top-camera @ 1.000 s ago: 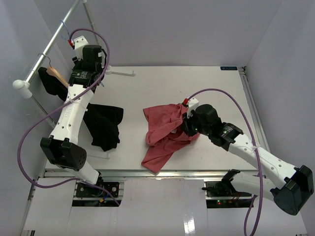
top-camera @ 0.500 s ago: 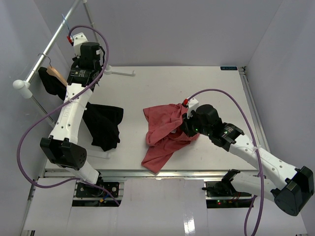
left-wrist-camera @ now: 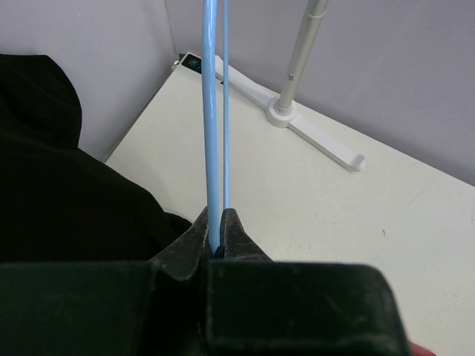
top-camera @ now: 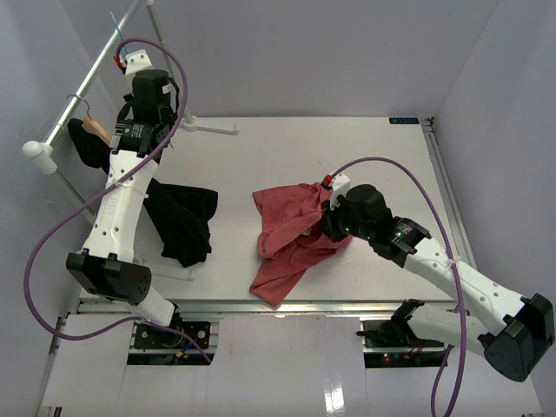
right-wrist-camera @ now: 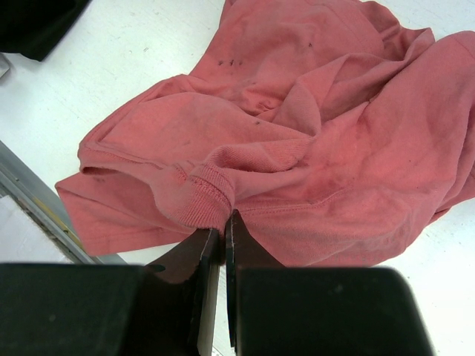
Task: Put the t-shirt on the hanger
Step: Pick up the hanger from the clothesline.
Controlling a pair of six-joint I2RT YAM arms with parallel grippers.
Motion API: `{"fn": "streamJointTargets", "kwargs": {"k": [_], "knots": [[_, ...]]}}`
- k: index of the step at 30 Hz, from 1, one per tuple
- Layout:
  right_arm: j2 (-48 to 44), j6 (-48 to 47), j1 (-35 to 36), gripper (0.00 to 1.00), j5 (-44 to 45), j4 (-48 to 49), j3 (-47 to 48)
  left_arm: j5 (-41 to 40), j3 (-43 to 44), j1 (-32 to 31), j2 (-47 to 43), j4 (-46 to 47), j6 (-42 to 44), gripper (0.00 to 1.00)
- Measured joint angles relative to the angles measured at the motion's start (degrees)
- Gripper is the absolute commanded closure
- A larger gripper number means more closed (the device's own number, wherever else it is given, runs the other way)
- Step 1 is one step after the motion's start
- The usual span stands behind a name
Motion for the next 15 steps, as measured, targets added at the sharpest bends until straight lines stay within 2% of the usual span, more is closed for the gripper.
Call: {"fn": "streamJointTargets", "kwargs": {"k": [15], "knots": [[0.02,0.0,0.0,0.92,-0.86,-0.02,0.0,11.29,-1.1,-0.21,-1.78,0.92,4.65,1.0]]}}
